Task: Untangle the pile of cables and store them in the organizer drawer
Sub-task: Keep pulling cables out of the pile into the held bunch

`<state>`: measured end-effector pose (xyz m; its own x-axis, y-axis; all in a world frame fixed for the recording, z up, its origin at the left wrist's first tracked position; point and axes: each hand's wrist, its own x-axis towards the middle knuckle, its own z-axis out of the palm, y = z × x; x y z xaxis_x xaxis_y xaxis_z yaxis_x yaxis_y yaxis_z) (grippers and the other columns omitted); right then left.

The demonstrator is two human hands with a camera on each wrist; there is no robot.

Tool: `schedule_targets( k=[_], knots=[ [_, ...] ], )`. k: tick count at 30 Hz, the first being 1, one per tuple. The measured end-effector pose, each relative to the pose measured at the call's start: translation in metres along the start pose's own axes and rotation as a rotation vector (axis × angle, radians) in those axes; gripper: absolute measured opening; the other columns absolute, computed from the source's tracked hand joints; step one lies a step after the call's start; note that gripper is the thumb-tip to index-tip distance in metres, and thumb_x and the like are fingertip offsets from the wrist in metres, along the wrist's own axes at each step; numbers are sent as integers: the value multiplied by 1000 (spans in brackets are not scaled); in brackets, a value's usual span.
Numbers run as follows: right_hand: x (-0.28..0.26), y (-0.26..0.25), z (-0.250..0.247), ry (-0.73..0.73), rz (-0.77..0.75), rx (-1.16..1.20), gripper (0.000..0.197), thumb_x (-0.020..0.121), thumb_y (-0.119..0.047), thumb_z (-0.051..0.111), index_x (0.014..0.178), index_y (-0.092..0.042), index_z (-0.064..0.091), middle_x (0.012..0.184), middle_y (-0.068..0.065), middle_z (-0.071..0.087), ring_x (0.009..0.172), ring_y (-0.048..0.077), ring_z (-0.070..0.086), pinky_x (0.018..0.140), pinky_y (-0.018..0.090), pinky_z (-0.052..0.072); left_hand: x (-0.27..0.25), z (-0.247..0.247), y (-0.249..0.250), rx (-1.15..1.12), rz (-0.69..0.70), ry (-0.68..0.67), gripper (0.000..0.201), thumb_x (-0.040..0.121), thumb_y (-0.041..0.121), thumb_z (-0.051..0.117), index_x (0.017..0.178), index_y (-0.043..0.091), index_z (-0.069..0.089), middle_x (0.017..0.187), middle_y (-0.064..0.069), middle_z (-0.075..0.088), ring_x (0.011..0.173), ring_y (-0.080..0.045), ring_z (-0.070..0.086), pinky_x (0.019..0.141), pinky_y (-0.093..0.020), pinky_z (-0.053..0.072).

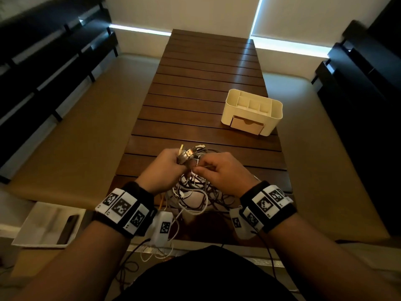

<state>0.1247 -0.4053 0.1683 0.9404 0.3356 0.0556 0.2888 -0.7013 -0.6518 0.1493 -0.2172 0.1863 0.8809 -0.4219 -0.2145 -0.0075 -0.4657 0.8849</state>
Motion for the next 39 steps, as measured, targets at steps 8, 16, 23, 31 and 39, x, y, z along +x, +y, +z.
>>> schedule_targets(
  k=[8, 16, 23, 31, 39],
  knots=[
    [-1, 23, -5, 153, 216, 285, 18, 101, -31, 56, 84, -27, 62, 75, -4, 58, 63, 4, 50, 60, 26, 44, -14, -43, 15, -369, 60, 211, 15, 99, 17, 54, 87, 10, 56, 62, 0, 50, 48, -9, 41, 43, -21, 37],
    [20, -4, -25, 194, 38, 243, 10, 96, -23, 63, 88, -27, 65, 80, -13, 54, 71, -1, 49, 66, 11, 42, -11, -21, -30, 76, -139, 138, 11, 98, 14, 60, 91, 17, 68, 74, 9, 68, 50, 10, 54, 56, -25, 38],
    [30, -4, -11, 26, -7, 75, 12, 96, -24, 64, 86, -18, 67, 80, -12, 51, 69, 3, 48, 65, 22, 40, -3, -13, -8, 47, 84, 176, 9, 96, 19, 63, 96, 25, 68, 92, 11, 71, 84, 2, 64, 72, -14, 46],
    [26, 9, -9, 43, 33, 187, 21, 97, -36, 60, 83, -23, 67, 70, -8, 58, 58, 1, 49, 55, 16, 39, -6, -21, 9, 107, 100, 79, 26, 97, 27, 62, 75, 15, 60, 57, 8, 53, 50, -5, 44, 54, -29, 39],
    [24, 26, 8, 71, 275, 322, 29, 102, -42, 48, 84, -24, 61, 77, -4, 57, 65, 1, 50, 62, 25, 39, -8, -40, 13, -125, 77, 282, 23, 99, 17, 58, 81, 8, 69, 49, 8, 44, 42, -11, 35, 46, -26, 31]
  ],
)
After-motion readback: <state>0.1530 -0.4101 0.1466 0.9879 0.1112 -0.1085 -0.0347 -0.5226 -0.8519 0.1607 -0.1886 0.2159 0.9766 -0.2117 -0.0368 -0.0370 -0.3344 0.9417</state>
